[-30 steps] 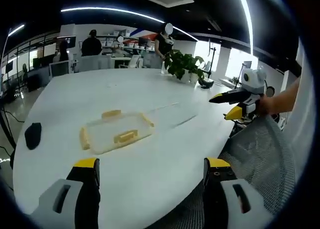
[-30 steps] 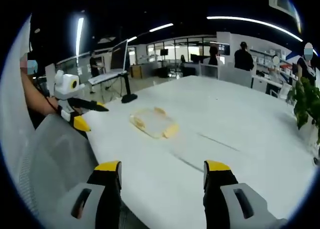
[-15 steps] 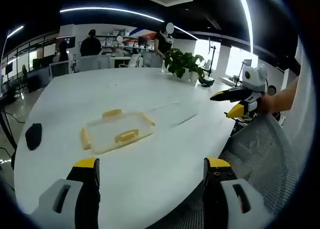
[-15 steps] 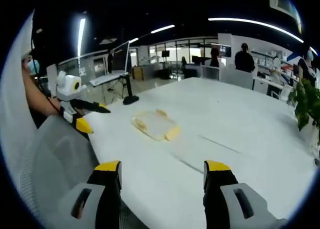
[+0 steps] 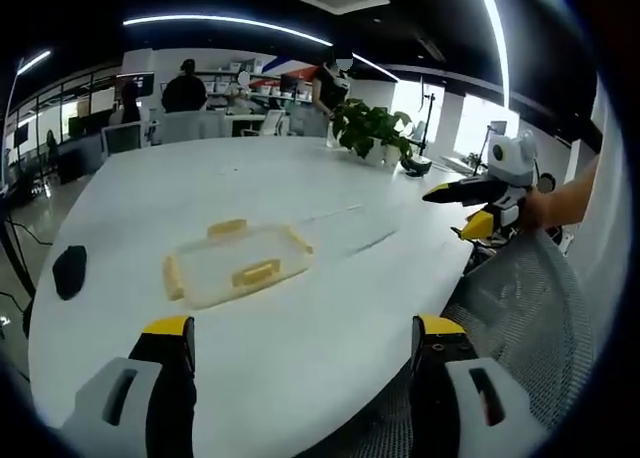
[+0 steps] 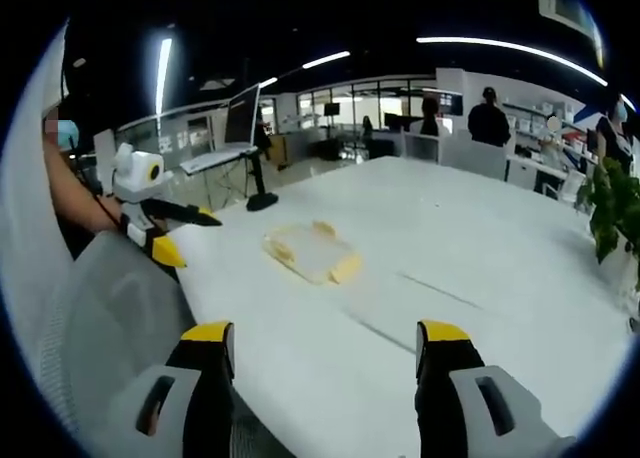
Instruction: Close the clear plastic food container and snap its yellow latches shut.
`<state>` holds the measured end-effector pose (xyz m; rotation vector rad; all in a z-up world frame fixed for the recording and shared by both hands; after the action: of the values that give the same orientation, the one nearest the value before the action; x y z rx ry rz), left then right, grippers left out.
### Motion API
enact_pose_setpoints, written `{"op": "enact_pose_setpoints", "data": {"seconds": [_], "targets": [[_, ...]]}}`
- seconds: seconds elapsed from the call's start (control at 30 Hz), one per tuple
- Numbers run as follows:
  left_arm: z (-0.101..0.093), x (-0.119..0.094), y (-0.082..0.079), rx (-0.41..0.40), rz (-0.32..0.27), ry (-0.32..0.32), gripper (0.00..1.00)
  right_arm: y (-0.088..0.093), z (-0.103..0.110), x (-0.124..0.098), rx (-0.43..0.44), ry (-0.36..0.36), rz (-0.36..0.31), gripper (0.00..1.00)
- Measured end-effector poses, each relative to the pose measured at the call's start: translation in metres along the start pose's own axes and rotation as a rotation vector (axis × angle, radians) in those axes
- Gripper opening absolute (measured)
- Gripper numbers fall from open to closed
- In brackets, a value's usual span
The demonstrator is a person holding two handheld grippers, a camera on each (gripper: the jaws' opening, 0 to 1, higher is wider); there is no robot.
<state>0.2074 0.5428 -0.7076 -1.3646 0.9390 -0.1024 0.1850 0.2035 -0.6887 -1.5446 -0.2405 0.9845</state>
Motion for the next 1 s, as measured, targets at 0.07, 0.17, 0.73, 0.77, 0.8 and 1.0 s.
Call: {"op": "enact_pose_setpoints", "data": {"seconds": [0.07,0.17,0.73,0.77,0.8,1.0], "targets": [[-0.0003,0.0001,-0.0003,0.003,-0.001,0.001,0.91,0.0004,-0.0001,0.0002,0.002,0.0,0.004,0.76],[0.0003,0.0002,-0.0003,0.001,-0.004,0.001,0.92,0.0003,0.0,0.0002,0.001,0.0,0.001,0.77],[0.0007,0.001,0.0,-0.001,-0.008,-0.011,0.95,0.0007,-0.0004,0.0002,0.002,0.01,-0.007,0.85],[0.0008,0.0011,0.0,-0.001,-0.006,-0.013,0.96,0.0007,-0.0006,0.0003,0.002,0.009,-0.008,0.85],[0.0008,0.0012,0.0001,0.003,-0.005,-0.016,0.96,0.0009,-0.0005,0.0003,0.007,0.005,-0.01,0.85],[0.0019,0.0014,0.0009,0.0,-0.001,-0.026,0.97,0.001,-0.001,-0.0003,0.009,0.008,-0.015,0.85]]}}
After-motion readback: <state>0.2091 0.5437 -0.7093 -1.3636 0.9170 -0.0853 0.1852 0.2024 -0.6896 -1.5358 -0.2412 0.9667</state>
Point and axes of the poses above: the point that each gripper's makers call its tool centre point, and the gripper's own axes: x roughly forward along the fingers, z roughly to its left, y roughly out of its underside, the point moved 10 cm from there along -x, roughly backward along the fingers, and after that the axes turned 5 degrees about -y, right-handed, at the moved point
